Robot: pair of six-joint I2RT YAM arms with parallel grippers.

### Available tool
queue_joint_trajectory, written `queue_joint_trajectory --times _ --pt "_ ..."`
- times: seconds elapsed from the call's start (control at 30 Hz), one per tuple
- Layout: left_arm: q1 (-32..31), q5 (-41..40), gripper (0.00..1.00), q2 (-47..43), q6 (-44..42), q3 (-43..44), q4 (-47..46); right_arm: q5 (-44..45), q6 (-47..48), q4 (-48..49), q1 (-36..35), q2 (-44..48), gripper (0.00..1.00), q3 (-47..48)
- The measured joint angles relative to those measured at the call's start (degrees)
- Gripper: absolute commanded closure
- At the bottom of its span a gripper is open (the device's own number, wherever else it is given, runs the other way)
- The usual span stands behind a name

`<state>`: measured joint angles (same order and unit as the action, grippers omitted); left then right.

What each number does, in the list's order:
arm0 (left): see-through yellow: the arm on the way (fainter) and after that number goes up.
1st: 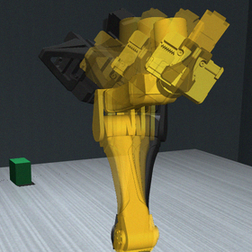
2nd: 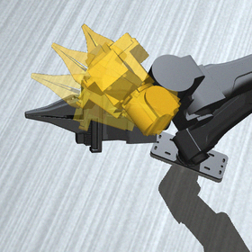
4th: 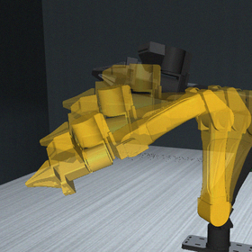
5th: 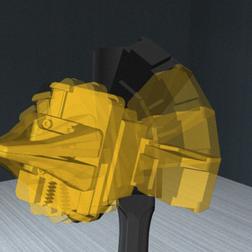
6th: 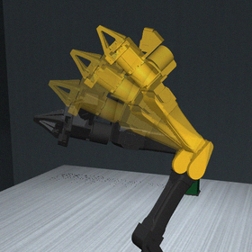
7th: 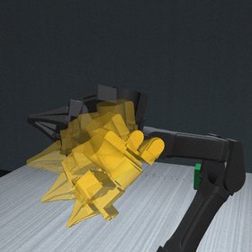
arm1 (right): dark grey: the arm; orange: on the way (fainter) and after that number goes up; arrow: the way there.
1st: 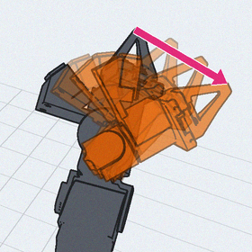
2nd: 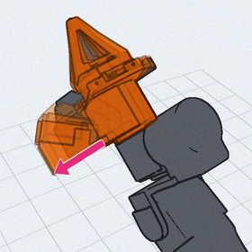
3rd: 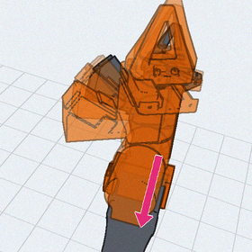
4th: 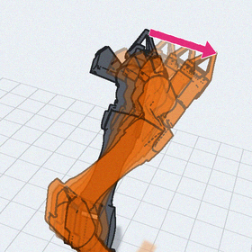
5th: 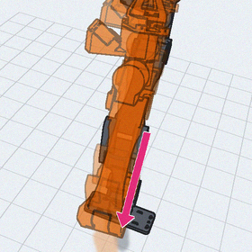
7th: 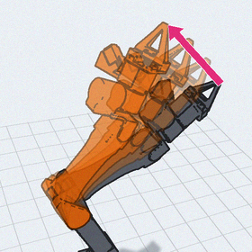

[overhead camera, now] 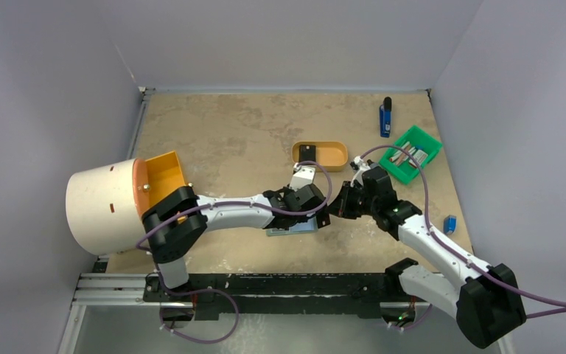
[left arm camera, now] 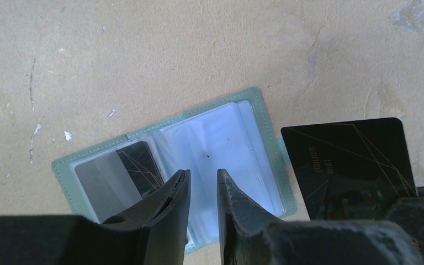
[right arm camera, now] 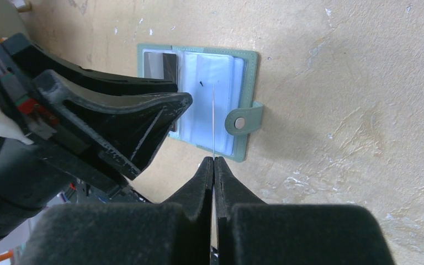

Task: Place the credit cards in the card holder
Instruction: Turn over the card slot in the card holder.

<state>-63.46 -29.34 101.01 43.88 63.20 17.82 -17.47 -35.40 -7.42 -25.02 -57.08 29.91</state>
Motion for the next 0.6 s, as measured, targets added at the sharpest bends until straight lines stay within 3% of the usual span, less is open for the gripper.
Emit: queue_joint_trajectory --times 0.27,0.6 --pt "0.0 0.6 0.79 3.2 -0.2 1.3 0.3 0.0 0.0 0.0 0.0 0.0 1.0 0.0" --pt "0.0 0.5 0.97 4.9 -0.2 1.9 0.8 0.0 0.0 0.0 0.0 0.0 1.0 0.0"
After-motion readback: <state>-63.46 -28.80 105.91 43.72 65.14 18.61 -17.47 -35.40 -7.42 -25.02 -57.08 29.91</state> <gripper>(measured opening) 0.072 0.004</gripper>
